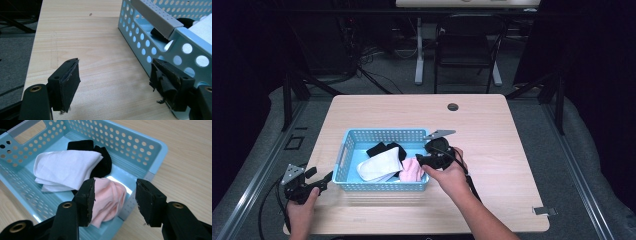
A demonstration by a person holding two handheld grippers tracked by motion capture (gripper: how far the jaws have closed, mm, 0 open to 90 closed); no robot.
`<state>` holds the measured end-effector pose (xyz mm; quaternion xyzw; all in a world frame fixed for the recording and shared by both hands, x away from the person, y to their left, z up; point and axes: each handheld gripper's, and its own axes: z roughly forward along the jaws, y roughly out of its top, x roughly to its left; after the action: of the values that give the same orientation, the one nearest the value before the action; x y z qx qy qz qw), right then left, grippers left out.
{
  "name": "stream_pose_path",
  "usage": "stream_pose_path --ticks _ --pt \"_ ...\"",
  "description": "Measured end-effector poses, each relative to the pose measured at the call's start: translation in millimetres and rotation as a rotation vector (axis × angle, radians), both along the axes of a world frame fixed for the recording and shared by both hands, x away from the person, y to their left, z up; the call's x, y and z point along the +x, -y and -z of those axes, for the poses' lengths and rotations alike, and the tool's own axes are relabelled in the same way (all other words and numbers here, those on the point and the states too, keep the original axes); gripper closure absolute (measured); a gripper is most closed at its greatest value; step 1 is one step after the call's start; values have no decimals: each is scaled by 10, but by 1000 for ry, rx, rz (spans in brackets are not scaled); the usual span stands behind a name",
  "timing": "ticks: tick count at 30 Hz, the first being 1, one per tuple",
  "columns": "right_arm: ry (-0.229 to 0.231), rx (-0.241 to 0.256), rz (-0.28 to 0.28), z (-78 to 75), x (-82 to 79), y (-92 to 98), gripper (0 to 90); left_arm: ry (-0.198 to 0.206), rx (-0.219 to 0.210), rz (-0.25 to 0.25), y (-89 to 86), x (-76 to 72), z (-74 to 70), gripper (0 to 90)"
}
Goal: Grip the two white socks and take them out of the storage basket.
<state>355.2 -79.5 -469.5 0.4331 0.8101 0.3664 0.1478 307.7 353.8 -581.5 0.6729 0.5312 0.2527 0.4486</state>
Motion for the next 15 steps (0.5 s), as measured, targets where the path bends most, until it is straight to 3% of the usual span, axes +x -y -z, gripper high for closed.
stream_pose_path --ticks 7,15 --pt "-34 -4 -34 -7 123 -225 534 1 0 1 0 1 -2 238" --pt "-117 4 -45 64 310 -430 595 1 1 3 -3 3 -3 238"
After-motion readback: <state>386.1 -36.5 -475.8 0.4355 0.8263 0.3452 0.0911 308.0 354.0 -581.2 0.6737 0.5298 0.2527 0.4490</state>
